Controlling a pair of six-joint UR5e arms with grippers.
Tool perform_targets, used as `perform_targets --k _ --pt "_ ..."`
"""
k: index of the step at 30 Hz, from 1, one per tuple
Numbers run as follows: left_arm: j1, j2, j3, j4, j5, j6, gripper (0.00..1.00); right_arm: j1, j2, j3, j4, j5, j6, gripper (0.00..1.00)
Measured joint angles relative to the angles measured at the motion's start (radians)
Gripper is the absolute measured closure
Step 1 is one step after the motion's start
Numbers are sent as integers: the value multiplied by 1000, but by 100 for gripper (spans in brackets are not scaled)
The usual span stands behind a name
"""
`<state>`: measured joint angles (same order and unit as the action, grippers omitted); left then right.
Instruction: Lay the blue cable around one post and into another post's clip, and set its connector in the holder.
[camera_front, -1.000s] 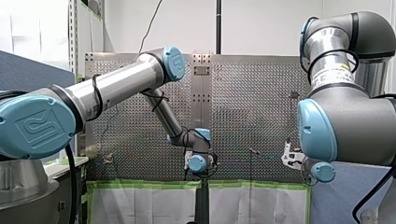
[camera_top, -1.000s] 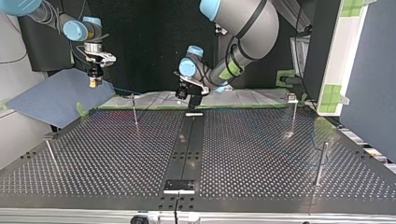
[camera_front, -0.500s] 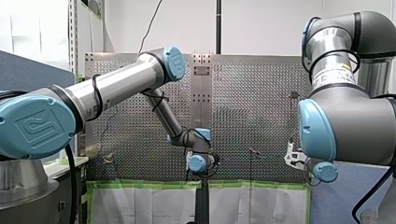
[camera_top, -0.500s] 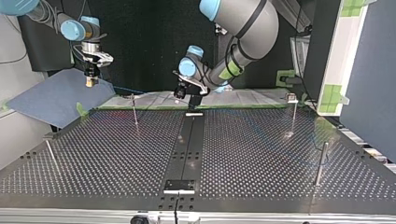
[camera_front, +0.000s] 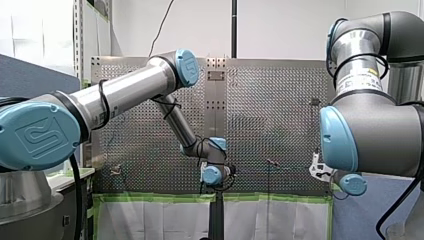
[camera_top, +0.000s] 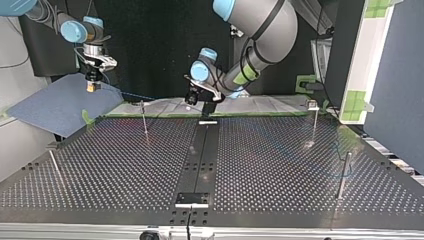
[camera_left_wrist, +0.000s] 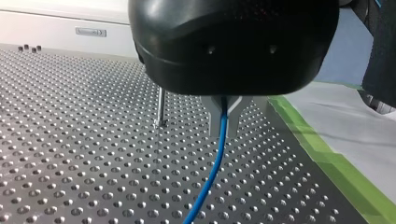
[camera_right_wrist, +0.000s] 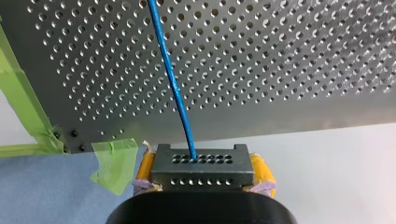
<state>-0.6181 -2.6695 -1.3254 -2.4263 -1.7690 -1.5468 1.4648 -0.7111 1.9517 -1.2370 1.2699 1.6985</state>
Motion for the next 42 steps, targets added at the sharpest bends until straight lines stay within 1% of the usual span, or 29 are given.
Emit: perform_targets --k 6,13,17,21,28,35,42 --pt "-21 0 19 -17 -5 3 99 -12 0 -10 7 1 -1 100" --pt "-57 0 52 -61 -6 3 99 -14 0 -37 38 0 -6 100" --pt "-76 0 60 -68 -6 -3 99 -14 0 -52 52 -1 -7 100" --pt "-88 0 72 -70 -6 -12 99 -18 0 -66 62 -1 -4 100" --pt "-94 0 106 -89 -6 -23 99 -22 0 -88 94 0 -7 100" --pt "-94 0 114 -92 -5 -50 99 -27 0 -104 109 0 -5 100" --pt "-94 0 114 -98 -6 -37 99 -29 0 -120 129 2 -6 100"
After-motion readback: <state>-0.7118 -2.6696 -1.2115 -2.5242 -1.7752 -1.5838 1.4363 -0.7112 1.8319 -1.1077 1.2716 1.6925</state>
